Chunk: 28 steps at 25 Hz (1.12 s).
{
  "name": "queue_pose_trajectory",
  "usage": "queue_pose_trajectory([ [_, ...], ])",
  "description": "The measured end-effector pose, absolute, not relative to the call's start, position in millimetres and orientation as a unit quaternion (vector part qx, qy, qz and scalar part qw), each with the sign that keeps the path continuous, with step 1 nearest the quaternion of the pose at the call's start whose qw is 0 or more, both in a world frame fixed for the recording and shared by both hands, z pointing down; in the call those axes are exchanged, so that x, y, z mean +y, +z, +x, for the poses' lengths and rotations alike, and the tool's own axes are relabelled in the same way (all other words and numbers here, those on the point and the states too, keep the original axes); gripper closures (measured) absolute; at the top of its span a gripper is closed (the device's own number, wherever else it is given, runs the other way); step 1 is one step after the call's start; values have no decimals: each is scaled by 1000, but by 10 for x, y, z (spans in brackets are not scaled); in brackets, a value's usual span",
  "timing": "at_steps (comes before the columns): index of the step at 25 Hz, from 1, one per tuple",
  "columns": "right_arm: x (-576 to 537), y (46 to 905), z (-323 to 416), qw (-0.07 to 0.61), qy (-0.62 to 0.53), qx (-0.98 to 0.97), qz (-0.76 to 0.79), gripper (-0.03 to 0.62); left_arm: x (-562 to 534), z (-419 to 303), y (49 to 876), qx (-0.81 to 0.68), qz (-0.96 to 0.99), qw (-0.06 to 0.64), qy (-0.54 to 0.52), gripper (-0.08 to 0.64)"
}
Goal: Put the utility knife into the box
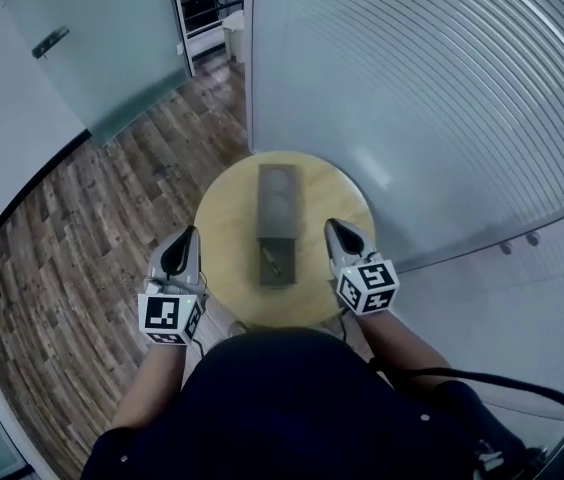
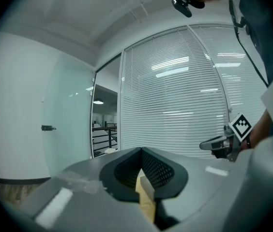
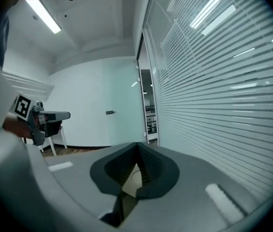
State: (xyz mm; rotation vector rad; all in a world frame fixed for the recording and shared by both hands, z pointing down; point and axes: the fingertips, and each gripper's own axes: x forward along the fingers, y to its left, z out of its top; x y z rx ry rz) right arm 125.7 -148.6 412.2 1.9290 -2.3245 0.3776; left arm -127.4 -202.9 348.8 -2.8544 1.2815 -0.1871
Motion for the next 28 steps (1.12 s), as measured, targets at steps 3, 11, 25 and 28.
queue_pose_trajectory([
  [3, -1446, 4043, 1266, 53, 111, -768, 628, 584, -2095, -1321, 3462, 421, -906, -1, -54, 557],
  [11, -1417, 4028, 1260, 54, 106, -774, 622, 583, -2100, -1158, 3479, 408, -911, 3, -59, 557],
  [25, -1453, 4087, 1284, 46, 105, -775, 621, 584, -2108, -928, 3370, 379, -923, 25, -67, 557],
  [28, -1454, 4121, 1270, 48, 107, -777, 618, 583, -2138, -916, 3374, 379, -923, 24, -66, 557],
])
